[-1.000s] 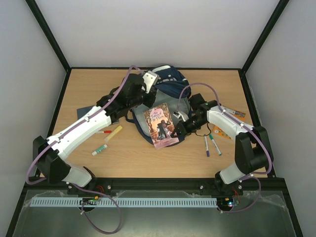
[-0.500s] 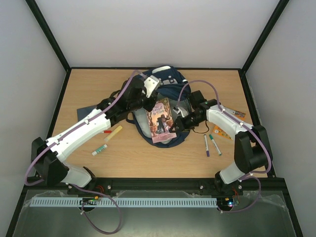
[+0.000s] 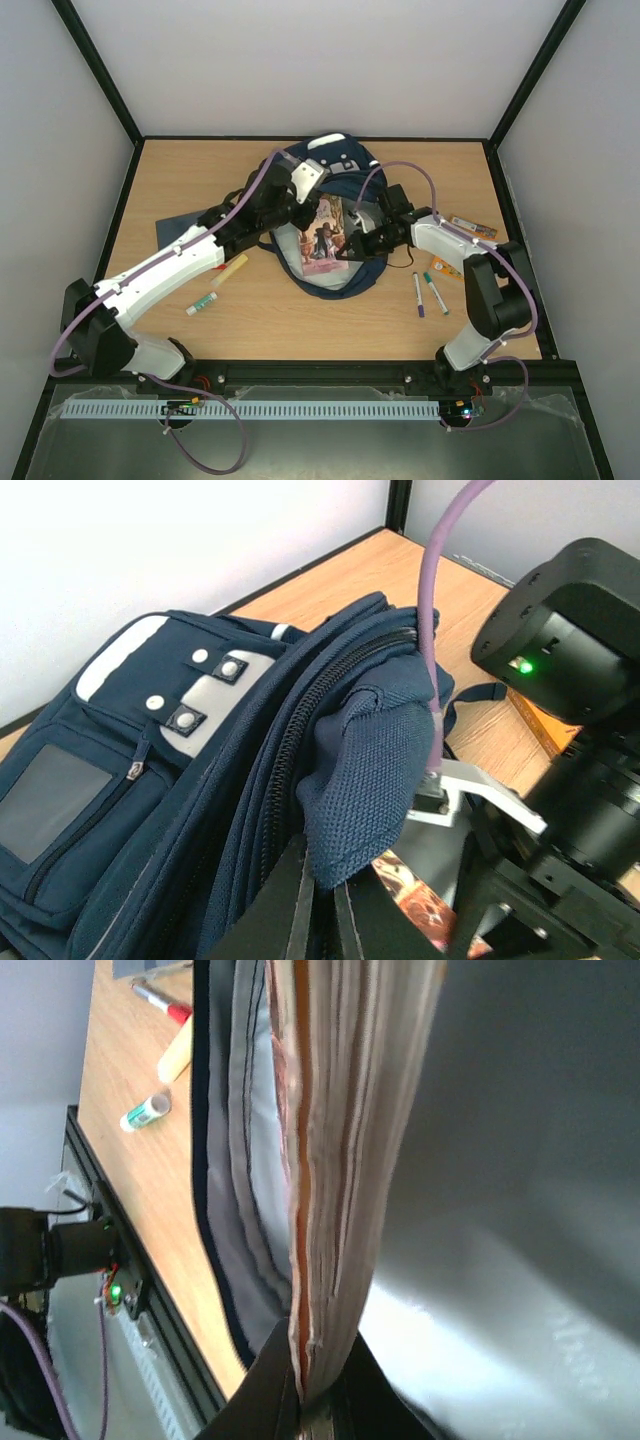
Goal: Pack the student bag
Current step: Place the book in the student bag.
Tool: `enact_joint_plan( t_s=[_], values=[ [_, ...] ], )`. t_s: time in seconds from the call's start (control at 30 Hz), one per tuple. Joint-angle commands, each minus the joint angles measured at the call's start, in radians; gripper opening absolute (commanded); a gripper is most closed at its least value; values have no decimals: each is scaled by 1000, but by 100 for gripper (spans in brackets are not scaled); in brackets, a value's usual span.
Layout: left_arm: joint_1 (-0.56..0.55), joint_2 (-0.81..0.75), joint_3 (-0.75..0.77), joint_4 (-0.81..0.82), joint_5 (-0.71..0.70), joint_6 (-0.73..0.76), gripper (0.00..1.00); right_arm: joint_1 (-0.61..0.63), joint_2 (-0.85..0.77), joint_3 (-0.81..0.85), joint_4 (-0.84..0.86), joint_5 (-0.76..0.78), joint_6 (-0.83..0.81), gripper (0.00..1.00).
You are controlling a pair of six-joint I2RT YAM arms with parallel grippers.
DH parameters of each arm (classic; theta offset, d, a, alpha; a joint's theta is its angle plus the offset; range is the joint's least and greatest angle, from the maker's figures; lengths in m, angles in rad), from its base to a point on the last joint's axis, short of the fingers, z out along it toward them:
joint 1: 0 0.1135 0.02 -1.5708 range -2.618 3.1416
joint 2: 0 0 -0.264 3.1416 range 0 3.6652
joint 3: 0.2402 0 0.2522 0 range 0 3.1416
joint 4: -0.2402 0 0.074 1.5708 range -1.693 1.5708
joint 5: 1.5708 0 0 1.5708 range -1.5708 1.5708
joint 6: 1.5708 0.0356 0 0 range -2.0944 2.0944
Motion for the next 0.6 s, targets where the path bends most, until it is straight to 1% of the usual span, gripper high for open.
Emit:
enact_joint_plan(
  t_s=[0.0, 0.07, 0.2, 0.23, 0.37, 0.43, 0.5, 0.57],
  values=[
    [-11, -90, -11, 154, 44, 8, 2, -9, 72, -28, 105, 64, 75, 2],
    [-11, -96, -15, 156, 56, 1, 2, -9, 92, -30, 141, 102, 74, 2],
    [-14, -108, -18, 156, 73, -6, 2, -16, 93, -42, 163, 165, 75, 7],
    [-15, -109, -25, 159, 66, -4, 2, -16, 80, -45, 158, 176, 72, 11],
    [-13, -111, -67, 178, 25, 7, 2, -16, -31, -68, 134, 257, 31, 34],
    [-13, -105, -80, 176, 12, 12, 2, -17, -96, -84, 118, 290, -7, 42],
    [-13, -108, -89, 179, 13, 8, 2, -16, -155, -106, 99, 307, -65, 46],
    [-13, -117, -108, 196, 7, 6, 2, -15, -220, -141, 86, 301, -124, 45]
  ],
)
